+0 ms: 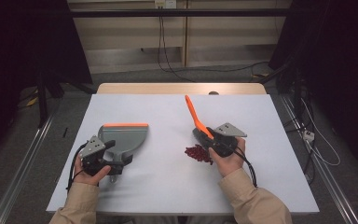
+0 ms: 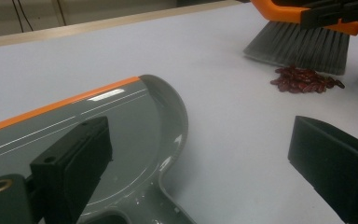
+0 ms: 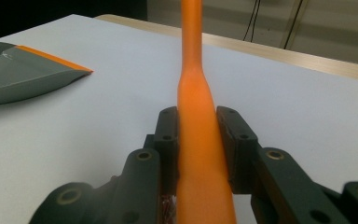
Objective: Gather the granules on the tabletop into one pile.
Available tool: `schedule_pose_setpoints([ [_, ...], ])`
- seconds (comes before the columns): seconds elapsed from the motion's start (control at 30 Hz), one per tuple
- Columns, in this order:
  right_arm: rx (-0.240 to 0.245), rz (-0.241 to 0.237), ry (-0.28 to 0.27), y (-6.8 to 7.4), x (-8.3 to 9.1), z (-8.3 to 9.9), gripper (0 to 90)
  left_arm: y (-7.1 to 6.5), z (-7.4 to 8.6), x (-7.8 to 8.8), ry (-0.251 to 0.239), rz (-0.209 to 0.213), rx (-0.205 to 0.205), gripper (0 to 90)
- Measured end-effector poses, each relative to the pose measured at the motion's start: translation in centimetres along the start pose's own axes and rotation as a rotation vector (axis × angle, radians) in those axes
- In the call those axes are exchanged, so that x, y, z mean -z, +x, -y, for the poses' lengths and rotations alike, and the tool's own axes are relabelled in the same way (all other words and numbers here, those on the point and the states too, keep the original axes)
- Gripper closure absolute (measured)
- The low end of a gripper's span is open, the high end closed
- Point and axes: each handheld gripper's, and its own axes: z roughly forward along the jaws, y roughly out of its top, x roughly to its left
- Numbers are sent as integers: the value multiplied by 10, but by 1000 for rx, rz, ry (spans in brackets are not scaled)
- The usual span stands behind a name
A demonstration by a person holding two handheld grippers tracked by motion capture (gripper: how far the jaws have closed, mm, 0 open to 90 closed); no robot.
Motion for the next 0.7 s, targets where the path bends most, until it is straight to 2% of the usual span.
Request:
schedule_pose_setpoints([
  [0.33,20,1,20,-5,18,7,715,-3,-1,1,-5,1,-1,60],
  [0.47,27,-1,15,-3,18,11,715,-3,-1,1,-1,2,-5,60],
  [0.53,22,-17,7,1,16,11,715,-3,-1,1,3,-1,-7,60],
  [0.6,39,-10,6,5,14,10,715,-3,-1,1,1,0,-9,60],
  [0.7,32,-11,0,4,14,8,715,-2,-1,2,1,-3,-4,60],
])
